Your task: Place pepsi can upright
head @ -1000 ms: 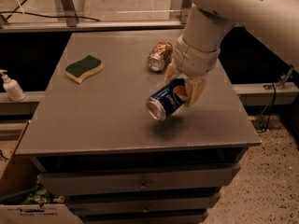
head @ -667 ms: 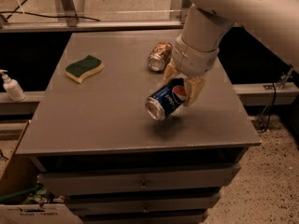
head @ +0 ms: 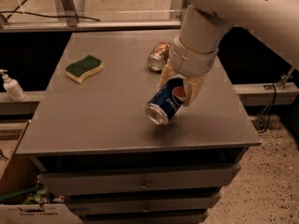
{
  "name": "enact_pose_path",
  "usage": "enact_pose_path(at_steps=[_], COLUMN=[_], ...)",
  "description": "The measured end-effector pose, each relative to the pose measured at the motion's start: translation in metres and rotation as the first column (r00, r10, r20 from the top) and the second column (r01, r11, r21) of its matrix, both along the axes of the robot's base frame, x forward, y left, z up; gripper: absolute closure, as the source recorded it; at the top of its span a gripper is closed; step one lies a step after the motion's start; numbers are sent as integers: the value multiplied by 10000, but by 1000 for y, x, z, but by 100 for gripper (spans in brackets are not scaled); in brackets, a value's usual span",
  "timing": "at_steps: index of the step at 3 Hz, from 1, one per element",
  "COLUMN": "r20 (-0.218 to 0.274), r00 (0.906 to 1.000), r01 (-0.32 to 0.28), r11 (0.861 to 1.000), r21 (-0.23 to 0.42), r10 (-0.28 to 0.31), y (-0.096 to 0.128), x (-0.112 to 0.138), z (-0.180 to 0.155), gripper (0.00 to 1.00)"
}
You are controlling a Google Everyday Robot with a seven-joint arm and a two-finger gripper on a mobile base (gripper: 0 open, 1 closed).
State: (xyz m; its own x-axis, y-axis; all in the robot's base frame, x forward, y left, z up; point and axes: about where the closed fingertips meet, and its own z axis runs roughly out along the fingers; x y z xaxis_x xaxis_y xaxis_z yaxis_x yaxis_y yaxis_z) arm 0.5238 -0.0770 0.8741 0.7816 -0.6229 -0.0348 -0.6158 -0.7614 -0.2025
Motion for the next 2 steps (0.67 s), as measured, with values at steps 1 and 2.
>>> enact_pose_path(at_steps=[1, 2], r20=[895, 1894], r00=[9887, 9458], r01=[-1176, -2503], r11=[9925, 9638], r21=[-341, -919], r10=[1202, 2637], y=[7, 14], x=[-1, -5], z=[16, 30], gripper=[100, 100])
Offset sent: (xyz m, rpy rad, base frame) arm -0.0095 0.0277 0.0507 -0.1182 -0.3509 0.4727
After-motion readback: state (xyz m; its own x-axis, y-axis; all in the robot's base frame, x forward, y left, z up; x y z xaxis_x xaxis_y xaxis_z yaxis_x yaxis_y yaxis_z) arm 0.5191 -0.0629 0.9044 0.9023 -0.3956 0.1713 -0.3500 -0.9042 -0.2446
